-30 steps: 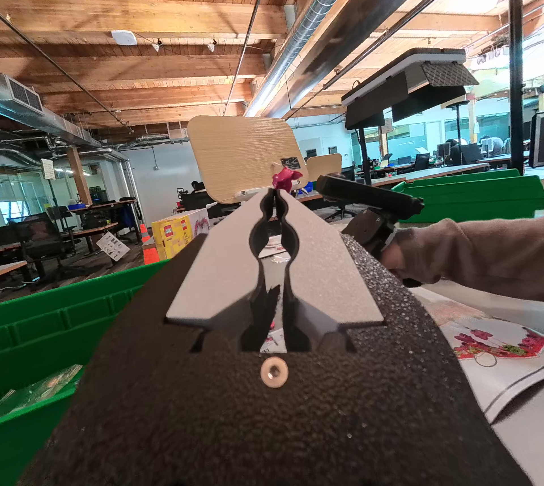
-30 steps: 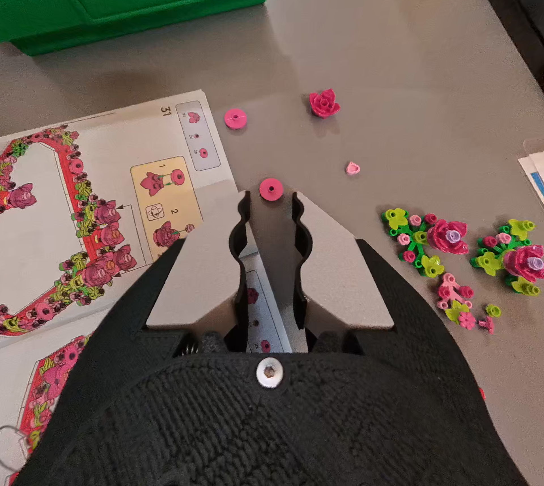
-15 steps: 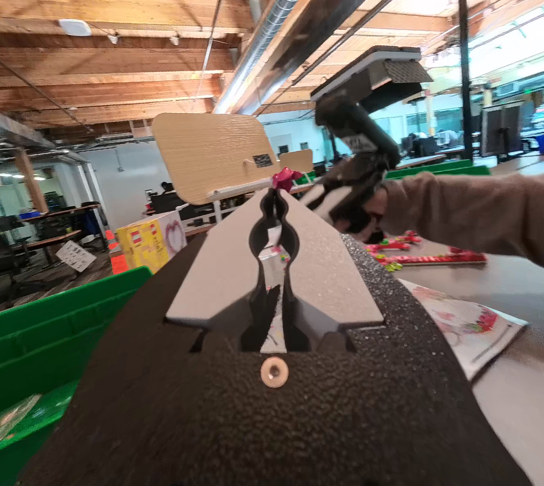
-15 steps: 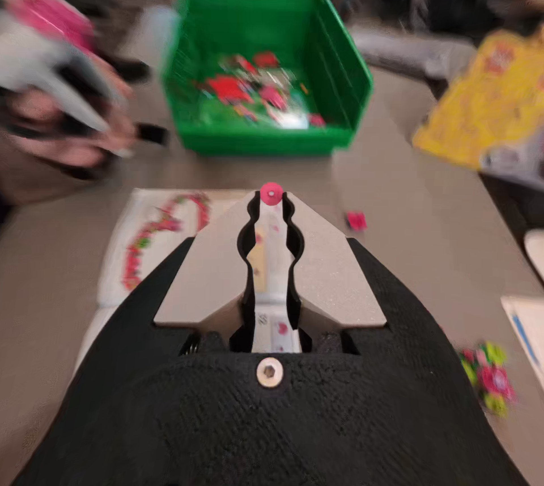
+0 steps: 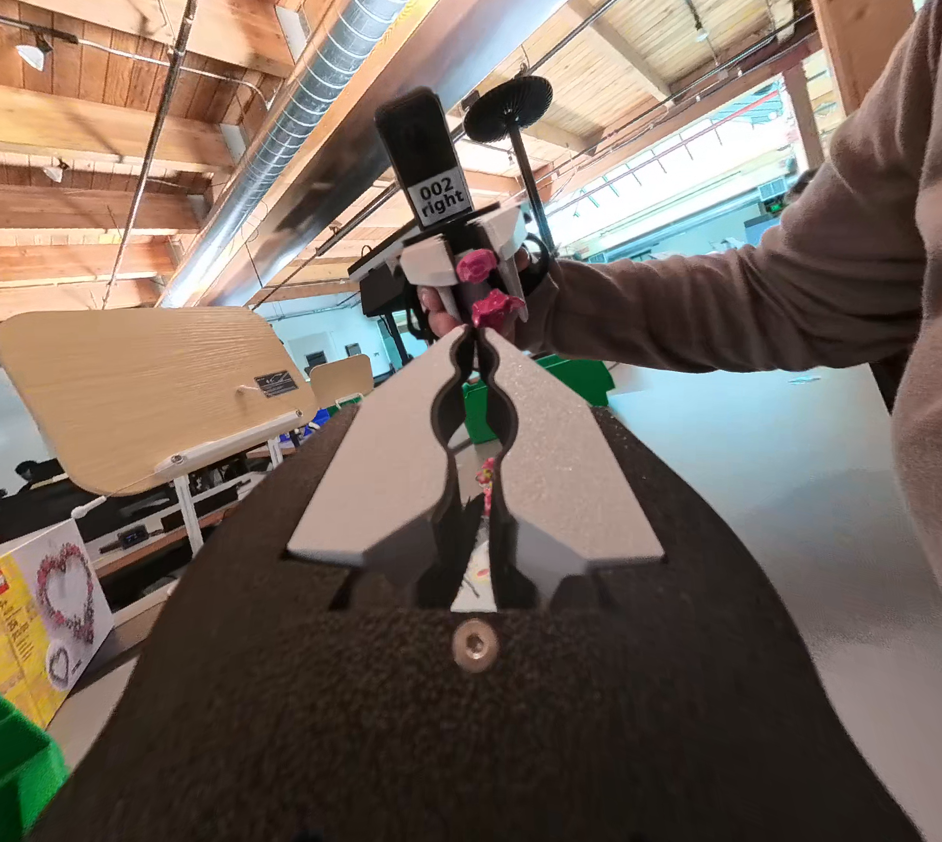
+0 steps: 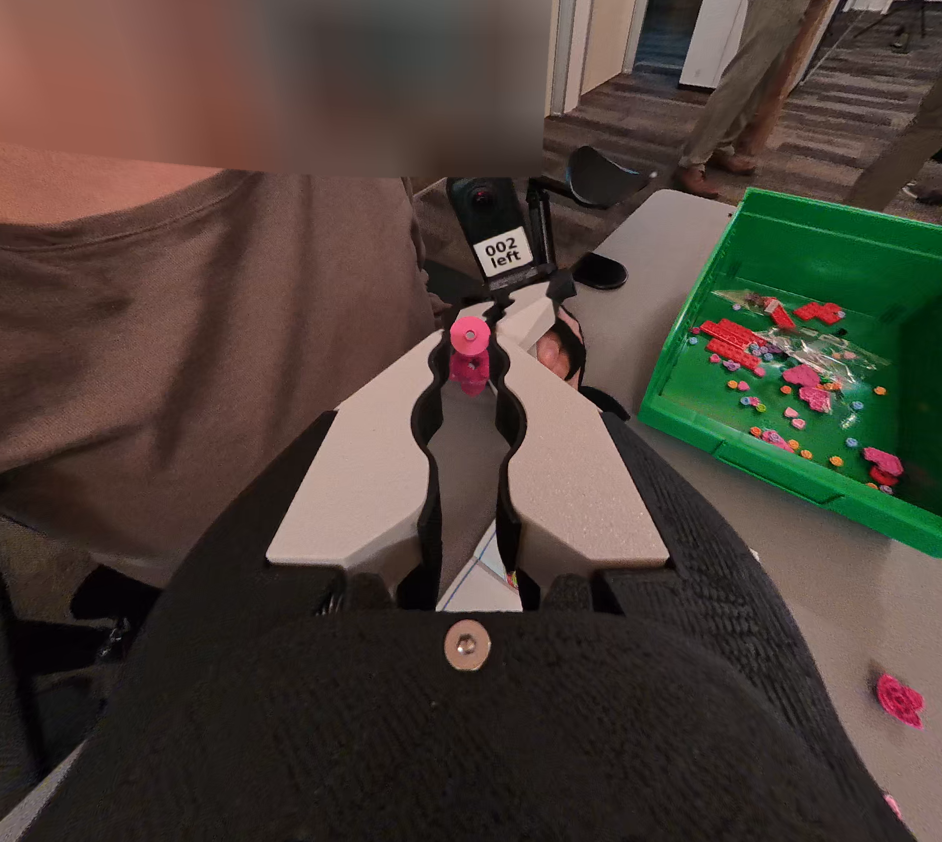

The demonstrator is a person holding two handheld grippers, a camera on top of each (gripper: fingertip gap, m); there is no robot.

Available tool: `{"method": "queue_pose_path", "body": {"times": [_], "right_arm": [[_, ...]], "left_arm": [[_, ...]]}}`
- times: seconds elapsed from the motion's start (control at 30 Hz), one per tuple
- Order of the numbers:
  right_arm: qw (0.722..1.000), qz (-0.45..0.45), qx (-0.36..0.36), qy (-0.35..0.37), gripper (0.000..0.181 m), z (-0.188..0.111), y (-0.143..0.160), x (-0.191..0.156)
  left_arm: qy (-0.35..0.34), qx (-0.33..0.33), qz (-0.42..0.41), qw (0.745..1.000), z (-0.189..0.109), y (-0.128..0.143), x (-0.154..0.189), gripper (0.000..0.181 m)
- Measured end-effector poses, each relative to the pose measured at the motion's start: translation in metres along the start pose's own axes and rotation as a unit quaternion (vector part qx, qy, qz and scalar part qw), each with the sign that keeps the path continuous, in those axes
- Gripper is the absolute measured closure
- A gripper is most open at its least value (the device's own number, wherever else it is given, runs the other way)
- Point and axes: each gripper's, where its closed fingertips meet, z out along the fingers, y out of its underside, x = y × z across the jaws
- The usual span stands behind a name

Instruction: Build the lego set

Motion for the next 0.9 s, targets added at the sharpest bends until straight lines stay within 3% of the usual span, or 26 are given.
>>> {"method": "queue_pose_path", "body": {"times": [0.2,0.37,0.6,0.9], "right_arm": [[0.999,-0.001,-0.042,0.0,0.168,0.002,-0.014,-0.008],[0.994,-0.001,-0.103,0.027,0.168,0.0,-0.03,-0.015],[0.983,-0.02,-0.169,0.074,0.168,0.005,-0.046,-0.035],[0.977,0.001,-0.188,0.104,0.168,0.023,-0.071,-0.079]], "left_arm": [[-0.008,0.019,0.026,0.999,0.004,-0.017,-0.002,0.181],[-0.042,0.009,0.106,0.993,0.013,-0.042,-0.003,0.181],[-0.058,0.013,0.2,0.978,0.01,-0.073,0.02,0.181],[-0.071,0.057,0.246,0.965,0.004,-0.119,0.049,0.181]]}}
